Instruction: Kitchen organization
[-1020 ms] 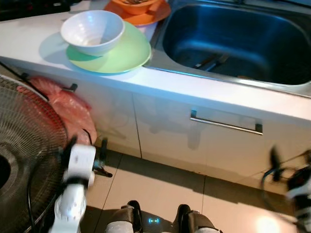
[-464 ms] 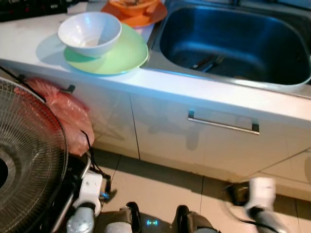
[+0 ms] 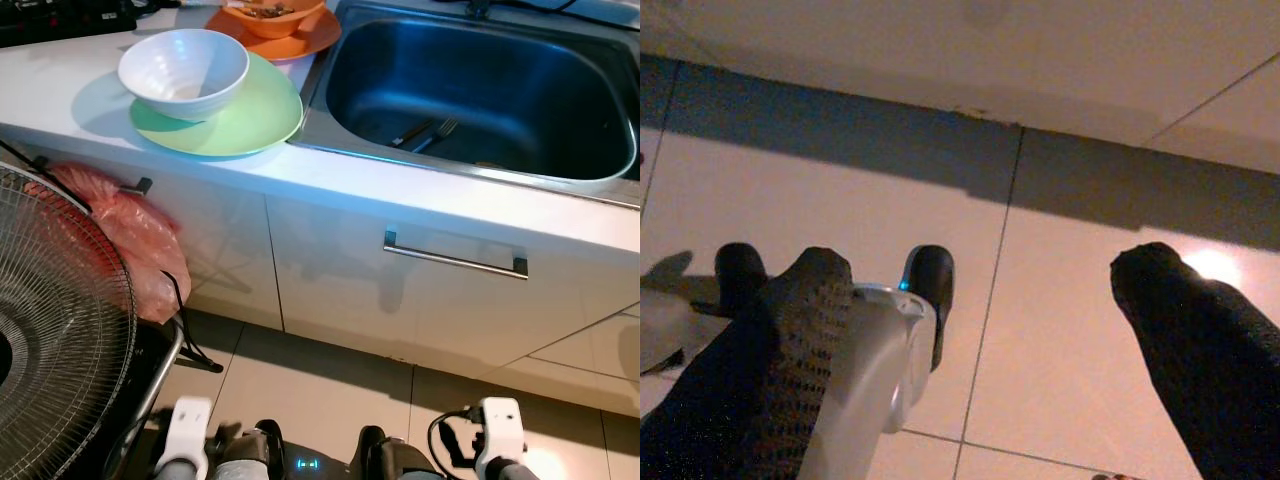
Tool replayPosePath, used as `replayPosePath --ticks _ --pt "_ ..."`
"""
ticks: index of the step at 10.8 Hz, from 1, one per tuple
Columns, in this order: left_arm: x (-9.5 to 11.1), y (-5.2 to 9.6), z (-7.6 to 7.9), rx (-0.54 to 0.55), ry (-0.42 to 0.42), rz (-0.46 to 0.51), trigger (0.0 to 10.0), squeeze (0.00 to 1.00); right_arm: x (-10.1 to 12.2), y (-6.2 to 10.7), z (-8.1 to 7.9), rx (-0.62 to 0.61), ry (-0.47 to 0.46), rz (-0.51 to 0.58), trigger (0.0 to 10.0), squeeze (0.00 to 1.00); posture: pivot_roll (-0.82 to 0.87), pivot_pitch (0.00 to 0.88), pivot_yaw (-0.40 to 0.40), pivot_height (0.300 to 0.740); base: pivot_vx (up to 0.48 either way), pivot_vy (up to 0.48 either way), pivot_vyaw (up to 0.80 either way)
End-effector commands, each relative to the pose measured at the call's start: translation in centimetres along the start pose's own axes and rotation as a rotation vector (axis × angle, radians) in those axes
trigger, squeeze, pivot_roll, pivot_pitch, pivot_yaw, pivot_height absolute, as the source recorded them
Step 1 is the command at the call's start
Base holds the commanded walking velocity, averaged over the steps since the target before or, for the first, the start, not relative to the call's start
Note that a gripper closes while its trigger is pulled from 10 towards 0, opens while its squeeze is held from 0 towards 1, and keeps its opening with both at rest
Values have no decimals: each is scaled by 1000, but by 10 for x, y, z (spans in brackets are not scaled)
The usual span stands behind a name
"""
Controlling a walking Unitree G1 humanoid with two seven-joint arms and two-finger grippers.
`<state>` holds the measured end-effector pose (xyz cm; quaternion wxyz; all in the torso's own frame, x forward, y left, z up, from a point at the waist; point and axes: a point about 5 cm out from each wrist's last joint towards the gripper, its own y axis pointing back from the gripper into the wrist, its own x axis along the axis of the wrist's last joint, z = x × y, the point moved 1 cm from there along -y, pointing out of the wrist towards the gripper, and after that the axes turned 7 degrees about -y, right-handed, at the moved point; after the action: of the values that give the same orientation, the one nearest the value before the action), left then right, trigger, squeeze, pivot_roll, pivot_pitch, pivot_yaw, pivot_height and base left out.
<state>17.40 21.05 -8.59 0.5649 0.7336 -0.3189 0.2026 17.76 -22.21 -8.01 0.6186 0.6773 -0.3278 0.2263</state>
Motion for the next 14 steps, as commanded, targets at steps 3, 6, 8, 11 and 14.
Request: replayPosePath --ticks 3,6,8,11,14 --pt "-9 2 1 6 23 -43 10000 0 -10 2 3 -8 24 -56 10000 0 45 222 -21 740 0 0 0" --pt "-8 0 4 -4 21 -48 10000 0 -10 1 1 7 24 -63 10000 0 42 216 -20 740 0 0 0" --pt "-8 0 4 -3 22 -52 10000 0 -9 1 1 9 22 -67 10000 0 40 214 -22 740 0 0 0" --pt "-10 1 4 -1 23 -56 10000 0 -10 1 2 8 19 -70 10000 0 38 201 -19 740 0 0 0" --pt "-9 0 5 -3 18 -53 10000 0 -9 0 1 9 12 -67 10000 0 36 195 -14 740 0 0 0"
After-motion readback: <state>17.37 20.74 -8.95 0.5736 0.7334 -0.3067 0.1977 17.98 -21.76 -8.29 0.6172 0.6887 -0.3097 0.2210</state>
